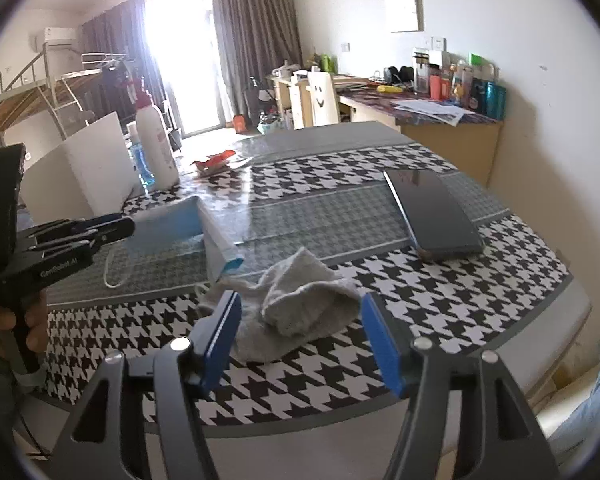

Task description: Organize soft objects

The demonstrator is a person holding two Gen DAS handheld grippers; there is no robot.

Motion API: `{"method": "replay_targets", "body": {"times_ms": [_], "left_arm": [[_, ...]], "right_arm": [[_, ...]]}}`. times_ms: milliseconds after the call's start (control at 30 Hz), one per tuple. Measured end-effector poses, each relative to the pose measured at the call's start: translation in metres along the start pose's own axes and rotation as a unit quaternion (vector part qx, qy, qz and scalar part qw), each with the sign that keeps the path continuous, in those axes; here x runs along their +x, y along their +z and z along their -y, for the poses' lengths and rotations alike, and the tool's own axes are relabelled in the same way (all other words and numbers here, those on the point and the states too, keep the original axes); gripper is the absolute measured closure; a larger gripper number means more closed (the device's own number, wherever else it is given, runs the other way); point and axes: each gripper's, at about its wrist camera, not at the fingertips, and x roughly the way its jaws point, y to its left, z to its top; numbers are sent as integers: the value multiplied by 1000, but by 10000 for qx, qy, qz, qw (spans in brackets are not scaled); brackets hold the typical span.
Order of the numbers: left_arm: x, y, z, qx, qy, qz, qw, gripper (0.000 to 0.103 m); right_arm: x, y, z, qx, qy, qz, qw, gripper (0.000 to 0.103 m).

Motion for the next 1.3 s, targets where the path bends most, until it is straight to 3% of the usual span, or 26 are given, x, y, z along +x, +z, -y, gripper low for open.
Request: {"method": "replay_targets", "body": {"times_ms": [133,667,733,800,867,967,1200,1300], "left_arm": [[0,8,10,234,1,17,9997,36],[53,26,30,595,-67,-628,9962,37],[61,25,31,639,-4,-774,9949,43],[67,24,32,649,5,-880,9940,69],[72,23,32,649,72,-963,9932,86],[72,20,34,679,25,-959,9931,93],[57,21,29,446,1,-897,9950,94],[45,22,24,348,73,-772,9964,94]], "right_arm": [[2,1,2,31,61,-25,10000,36],[13,4,14,139,320,-109,9993,36],[15,4,15,146,359,-133,9992,36],[16,5,16,151,377,-143,9991,36],[17,5,17,170,388,-146,9990,36],[20,5,19,210,398,-177,9988,36],[27,5,19,226,425,-284,9984,36],[30,4,16,200,431,-283,9985,25]]}}
